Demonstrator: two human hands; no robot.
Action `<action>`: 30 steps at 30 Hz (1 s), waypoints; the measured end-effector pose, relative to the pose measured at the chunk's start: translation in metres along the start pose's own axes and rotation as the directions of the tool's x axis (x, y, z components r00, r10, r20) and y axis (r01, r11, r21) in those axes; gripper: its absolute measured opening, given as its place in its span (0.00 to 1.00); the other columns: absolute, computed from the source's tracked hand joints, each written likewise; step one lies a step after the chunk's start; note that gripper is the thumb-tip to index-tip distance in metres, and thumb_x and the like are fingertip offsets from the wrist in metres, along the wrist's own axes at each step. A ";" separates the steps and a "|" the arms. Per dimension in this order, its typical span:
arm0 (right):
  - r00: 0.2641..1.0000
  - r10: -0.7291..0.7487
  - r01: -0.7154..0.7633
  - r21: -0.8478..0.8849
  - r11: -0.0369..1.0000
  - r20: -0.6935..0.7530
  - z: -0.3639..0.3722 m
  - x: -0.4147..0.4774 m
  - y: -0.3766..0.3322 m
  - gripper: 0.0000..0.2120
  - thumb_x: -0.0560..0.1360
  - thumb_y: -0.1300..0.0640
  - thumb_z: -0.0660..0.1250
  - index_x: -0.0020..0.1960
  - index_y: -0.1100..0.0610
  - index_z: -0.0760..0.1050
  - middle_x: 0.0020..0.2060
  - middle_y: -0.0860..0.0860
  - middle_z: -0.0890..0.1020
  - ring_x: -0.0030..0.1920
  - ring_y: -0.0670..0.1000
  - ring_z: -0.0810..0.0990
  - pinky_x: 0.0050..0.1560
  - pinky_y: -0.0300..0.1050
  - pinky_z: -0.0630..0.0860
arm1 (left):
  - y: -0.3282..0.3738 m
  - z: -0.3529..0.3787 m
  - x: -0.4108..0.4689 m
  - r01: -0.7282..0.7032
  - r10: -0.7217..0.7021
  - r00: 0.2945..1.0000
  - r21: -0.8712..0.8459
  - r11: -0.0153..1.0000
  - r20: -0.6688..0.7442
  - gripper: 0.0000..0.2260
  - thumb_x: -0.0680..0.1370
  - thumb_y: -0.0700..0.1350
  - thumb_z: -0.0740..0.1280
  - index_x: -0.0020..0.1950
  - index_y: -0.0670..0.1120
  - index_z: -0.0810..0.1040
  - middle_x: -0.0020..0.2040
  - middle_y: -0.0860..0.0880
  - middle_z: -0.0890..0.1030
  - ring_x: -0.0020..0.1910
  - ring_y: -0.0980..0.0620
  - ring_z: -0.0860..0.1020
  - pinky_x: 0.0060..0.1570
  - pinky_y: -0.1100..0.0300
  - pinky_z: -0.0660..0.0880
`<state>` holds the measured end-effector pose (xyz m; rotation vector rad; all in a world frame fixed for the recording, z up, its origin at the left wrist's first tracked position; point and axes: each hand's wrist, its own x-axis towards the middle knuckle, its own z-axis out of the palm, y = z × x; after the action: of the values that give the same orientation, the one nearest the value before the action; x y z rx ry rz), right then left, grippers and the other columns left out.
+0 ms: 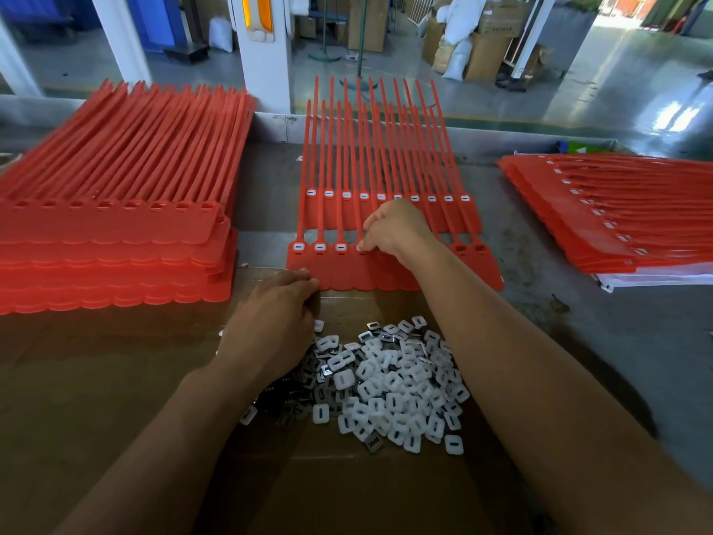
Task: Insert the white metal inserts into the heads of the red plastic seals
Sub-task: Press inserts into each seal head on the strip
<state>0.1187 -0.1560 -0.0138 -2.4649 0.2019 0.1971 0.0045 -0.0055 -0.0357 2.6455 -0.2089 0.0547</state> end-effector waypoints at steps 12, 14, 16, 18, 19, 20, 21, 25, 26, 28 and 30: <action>0.990 -0.127 0.131 0.070 0.989 -0.066 0.002 -0.007 0.012 0.05 0.70 0.60 0.72 0.40 0.55 0.77 0.41 0.47 0.79 0.39 0.45 0.75 0.42 0.40 0.74 | 0.000 0.001 0.001 0.008 -0.008 1.000 0.004 1.000 -0.002 0.19 0.78 0.39 0.57 0.68 0.47 0.70 0.71 0.52 0.66 0.69 0.52 0.63 0.67 0.58 0.59; 0.989 -0.139 0.145 0.127 0.981 -0.053 0.001 -0.010 0.017 0.08 0.72 0.61 0.70 0.38 0.51 0.74 0.41 0.47 0.78 0.41 0.46 0.77 0.45 0.42 0.75 | 0.000 0.001 0.000 0.010 -0.010 1.000 0.004 1.000 0.002 0.19 0.77 0.39 0.57 0.68 0.47 0.70 0.71 0.52 0.65 0.69 0.52 0.63 0.67 0.57 0.59; 0.988 -0.153 0.148 0.252 0.956 0.000 -0.005 -0.017 0.019 0.05 0.73 0.61 0.68 0.43 0.53 0.75 0.40 0.47 0.79 0.39 0.44 0.77 0.41 0.39 0.74 | -0.001 0.001 0.001 0.009 -0.009 1.000 0.001 1.000 -0.002 0.19 0.77 0.38 0.57 0.68 0.47 0.71 0.71 0.52 0.66 0.69 0.51 0.64 0.67 0.56 0.60; 0.979 -0.195 0.170 0.302 0.938 0.056 -0.012 -0.027 0.024 0.04 0.74 0.60 0.68 0.44 0.52 0.76 0.40 0.46 0.80 0.39 0.43 0.77 0.37 0.36 0.72 | -0.001 0.002 0.001 0.007 -0.007 1.000 0.003 1.000 -0.007 0.19 0.77 0.38 0.57 0.68 0.47 0.71 0.71 0.52 0.66 0.69 0.51 0.64 0.67 0.56 0.60; 0.972 -0.222 0.189 0.297 0.936 0.082 -0.016 -0.033 0.026 0.04 0.74 0.59 0.68 0.43 0.51 0.75 0.40 0.46 0.81 0.39 0.43 0.78 0.37 0.36 0.72 | -0.001 0.002 0.001 0.008 -0.008 1.000 0.005 1.000 -0.008 0.19 0.77 0.38 0.57 0.68 0.47 0.71 0.71 0.52 0.66 0.69 0.52 0.63 0.67 0.56 0.60; 0.962 -0.248 0.209 0.277 0.938 0.113 -0.020 -0.039 0.029 0.05 0.74 0.59 0.68 0.42 0.50 0.76 0.40 0.46 0.81 0.40 0.43 0.78 0.37 0.36 0.72 | -0.001 0.002 0.002 0.009 -0.009 1.000 0.006 1.000 -0.008 0.20 0.77 0.38 0.57 0.68 0.47 0.71 0.71 0.52 0.66 0.70 0.52 0.63 0.68 0.56 0.60; 0.952 -0.267 0.225 0.250 0.942 0.151 -0.023 -0.045 0.031 0.04 0.73 0.58 0.69 0.42 0.49 0.76 0.40 0.45 0.81 0.40 0.43 0.78 0.38 0.36 0.73 | -0.001 0.002 0.002 0.010 -0.010 1.000 0.006 1.000 -0.008 0.20 0.77 0.38 0.57 0.68 0.47 0.70 0.71 0.52 0.66 0.70 0.52 0.63 0.68 0.56 0.59; 0.900 -0.287 0.294 0.028 0.955 0.329 -0.034 -0.064 0.041 0.06 0.71 0.56 0.71 0.41 0.46 0.76 0.39 0.41 0.78 0.42 0.40 0.76 0.47 0.38 0.70 | -0.002 0.003 0.003 0.011 -0.011 1.000 0.011 1.000 -0.004 0.20 0.76 0.38 0.57 0.68 0.47 0.70 0.71 0.52 0.66 0.70 0.52 0.63 0.69 0.57 0.58; 0.894 -0.277 0.298 -0.004 0.955 0.353 -0.037 -0.068 0.044 0.07 0.70 0.56 0.72 0.41 0.46 0.76 0.38 0.40 0.77 0.42 0.39 0.75 0.46 0.38 0.69 | -0.002 0.003 0.003 0.014 -0.014 1.000 0.011 1.000 -0.002 0.20 0.76 0.38 0.57 0.68 0.47 0.70 0.72 0.52 0.65 0.70 0.52 0.62 0.69 0.57 0.58; 0.893 -0.267 0.297 -0.028 0.955 0.361 -0.041 -0.073 0.050 0.07 0.70 0.56 0.73 0.41 0.46 0.77 0.37 0.39 0.77 0.41 0.38 0.74 0.43 0.36 0.67 | -0.002 0.003 0.003 0.017 -0.017 1.000 0.013 1.000 0.000 0.20 0.77 0.38 0.57 0.69 0.47 0.69 0.72 0.52 0.65 0.70 0.52 0.62 0.69 0.57 0.58; 0.899 -0.259 0.297 -0.056 0.953 0.352 -0.045 -0.076 0.057 0.07 0.69 0.57 0.73 0.41 0.46 0.77 0.37 0.39 0.77 0.41 0.38 0.74 0.41 0.34 0.67 | -0.002 0.003 0.003 0.018 -0.018 1.000 0.013 1.000 0.000 0.20 0.77 0.38 0.57 0.69 0.47 0.70 0.72 0.52 0.65 0.70 0.52 0.63 0.70 0.56 0.58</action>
<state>0.0376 -0.2205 0.0017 -2.4823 -0.3191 0.5168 0.0075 -0.0057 -0.0392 2.6600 -0.1854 0.0501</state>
